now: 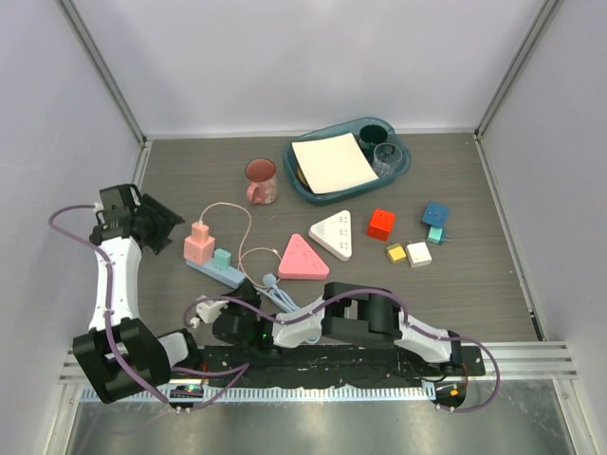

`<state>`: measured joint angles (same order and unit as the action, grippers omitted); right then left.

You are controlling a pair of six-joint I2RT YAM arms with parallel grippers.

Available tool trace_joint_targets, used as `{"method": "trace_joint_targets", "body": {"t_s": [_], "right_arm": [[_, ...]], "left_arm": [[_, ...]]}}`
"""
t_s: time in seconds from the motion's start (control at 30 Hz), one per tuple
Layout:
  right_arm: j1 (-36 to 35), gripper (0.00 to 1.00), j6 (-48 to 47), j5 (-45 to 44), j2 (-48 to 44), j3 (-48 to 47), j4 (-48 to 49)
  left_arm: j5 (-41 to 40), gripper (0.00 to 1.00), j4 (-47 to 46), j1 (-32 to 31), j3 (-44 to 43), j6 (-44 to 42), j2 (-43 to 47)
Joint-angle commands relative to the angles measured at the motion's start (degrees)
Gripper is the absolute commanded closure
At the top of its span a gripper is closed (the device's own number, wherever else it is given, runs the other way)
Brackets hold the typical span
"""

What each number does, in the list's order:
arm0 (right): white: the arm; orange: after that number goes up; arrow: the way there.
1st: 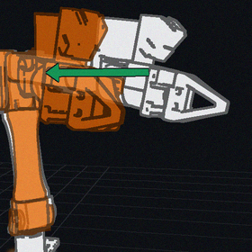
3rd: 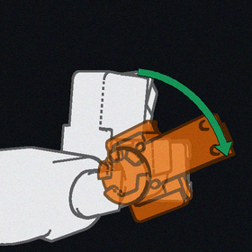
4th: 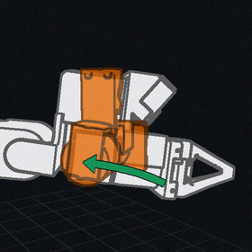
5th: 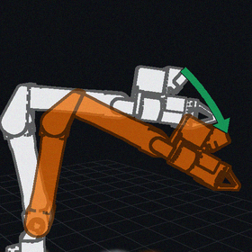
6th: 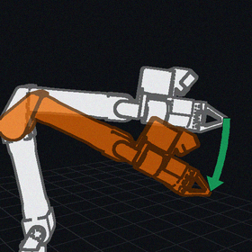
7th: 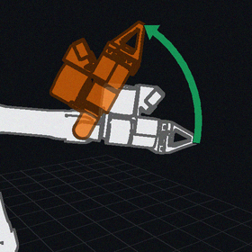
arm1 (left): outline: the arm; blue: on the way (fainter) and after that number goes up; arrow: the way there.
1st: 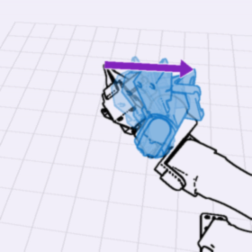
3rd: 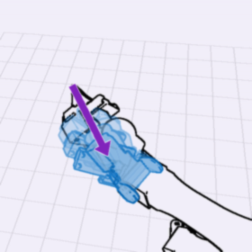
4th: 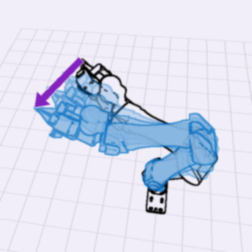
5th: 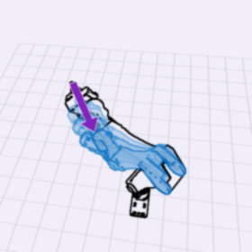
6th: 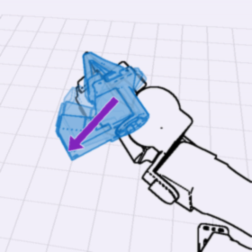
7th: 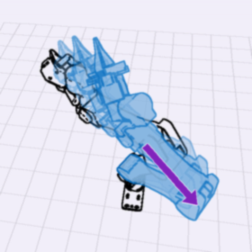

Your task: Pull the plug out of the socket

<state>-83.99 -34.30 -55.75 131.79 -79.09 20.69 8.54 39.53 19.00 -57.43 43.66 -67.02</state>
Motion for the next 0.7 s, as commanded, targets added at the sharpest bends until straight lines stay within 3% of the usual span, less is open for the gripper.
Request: {"method": "trace_joint_targets", "body": {"t_s": [0.0, 0.2, 0.53, 0.63, 0.67], "right_arm": [[0.05, 0.99, -12.53, -9.56, 2.07, 1.31, 12.88], [-0.39, 0.99, -18.41, -9.82, 2.95, 3.06, 17.10], [-0.39, 0.99, -24.76, -9.64, 3.92, 3.86, 23.43], [-0.39, 0.99, -24.85, -10.08, 3.83, 3.77, 23.61], [-0.39, 0.99, -25.19, -10.26, 4.00, 3.94, 23.70]], "left_arm": [[10.01, 0.36, -3.30, -0.19, 3.90, -6.12, 0.84], [7.55, 0.32, -8.32, -3.44, 8.56, -10.52, 5.93], [5.53, 0.30, -8.24, -7.31, 8.47, -12.46, 10.16], [2.03, 0.35, -6.40, -8.19, 8.39, -9.66, 9.64], [-3.73, 0.35, -4.39, -8.28, 7.78, -7.64, 9.28]]}}
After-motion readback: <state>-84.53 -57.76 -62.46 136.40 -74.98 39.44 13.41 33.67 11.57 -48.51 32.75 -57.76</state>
